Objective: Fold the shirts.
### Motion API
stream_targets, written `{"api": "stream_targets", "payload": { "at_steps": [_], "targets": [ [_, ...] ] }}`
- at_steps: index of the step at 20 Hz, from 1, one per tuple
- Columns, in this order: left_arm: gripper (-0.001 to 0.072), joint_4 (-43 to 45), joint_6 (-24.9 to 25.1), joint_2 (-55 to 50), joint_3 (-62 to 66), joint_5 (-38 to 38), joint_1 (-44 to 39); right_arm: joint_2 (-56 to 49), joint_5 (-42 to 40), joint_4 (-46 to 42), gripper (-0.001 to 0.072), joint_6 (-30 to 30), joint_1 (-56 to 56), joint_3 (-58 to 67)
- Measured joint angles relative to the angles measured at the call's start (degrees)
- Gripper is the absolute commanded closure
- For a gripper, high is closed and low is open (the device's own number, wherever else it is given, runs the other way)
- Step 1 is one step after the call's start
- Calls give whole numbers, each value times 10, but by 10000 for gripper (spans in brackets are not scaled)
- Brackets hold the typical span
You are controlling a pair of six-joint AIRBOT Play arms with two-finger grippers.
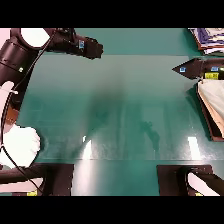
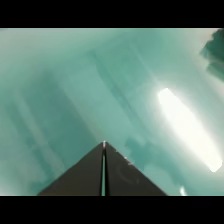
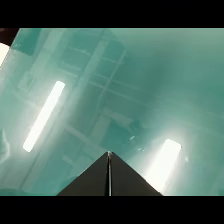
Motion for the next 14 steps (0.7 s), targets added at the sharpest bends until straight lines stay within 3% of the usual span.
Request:
{"api": "stream_targets", "payload": {
  "at_steps": [5, 13, 14],
  "targets": [
    [684, 79, 0, 52, -51, -181, 83, 0, 0, 0, 692, 0, 0, 0],
    [680, 213, 0, 287, -333, -278, 287, 0, -1, 0, 692, 0, 0, 0],
    [582, 230, 0, 303, -358, -288, 307, 0, -1, 0, 692, 0, 0, 0]
  ]
}}
